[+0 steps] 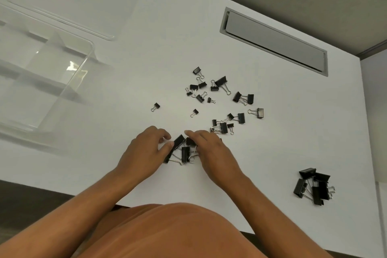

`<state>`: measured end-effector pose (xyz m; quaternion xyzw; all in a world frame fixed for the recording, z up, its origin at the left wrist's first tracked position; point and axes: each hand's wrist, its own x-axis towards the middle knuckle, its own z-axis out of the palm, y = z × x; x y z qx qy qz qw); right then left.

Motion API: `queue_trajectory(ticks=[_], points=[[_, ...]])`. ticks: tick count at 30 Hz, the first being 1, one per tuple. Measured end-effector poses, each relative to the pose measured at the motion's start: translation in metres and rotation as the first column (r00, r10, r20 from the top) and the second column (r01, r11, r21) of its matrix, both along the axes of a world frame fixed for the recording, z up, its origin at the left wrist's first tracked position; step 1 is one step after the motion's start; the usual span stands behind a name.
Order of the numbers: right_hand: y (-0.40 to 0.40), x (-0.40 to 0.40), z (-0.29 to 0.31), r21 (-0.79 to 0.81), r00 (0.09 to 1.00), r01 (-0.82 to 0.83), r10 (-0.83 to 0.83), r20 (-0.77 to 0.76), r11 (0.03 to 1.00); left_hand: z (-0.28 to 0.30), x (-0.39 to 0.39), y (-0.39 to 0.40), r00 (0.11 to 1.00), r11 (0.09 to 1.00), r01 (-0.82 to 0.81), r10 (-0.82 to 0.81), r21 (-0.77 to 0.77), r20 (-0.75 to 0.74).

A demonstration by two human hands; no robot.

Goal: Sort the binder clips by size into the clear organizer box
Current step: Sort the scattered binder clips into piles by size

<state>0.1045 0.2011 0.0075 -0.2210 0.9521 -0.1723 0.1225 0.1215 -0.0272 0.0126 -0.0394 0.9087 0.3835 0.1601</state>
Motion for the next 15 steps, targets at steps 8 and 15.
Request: queue_trajectory(ticks=[8,15], points=[[0.015,-0.057,0.026,-0.203,0.98,0.172,-0.188,-0.063,0.964,0.001,-0.011,0.0,0.998,0.998,0.059,-0.059,-0.005,-0.009],[0.033,-0.168,0.006,0.136,0.951,0.296,-0.28,-0.129,0.945,0.01,-0.022,-0.011,0.909,0.913,0.409,-0.408,0.01,0.09]])
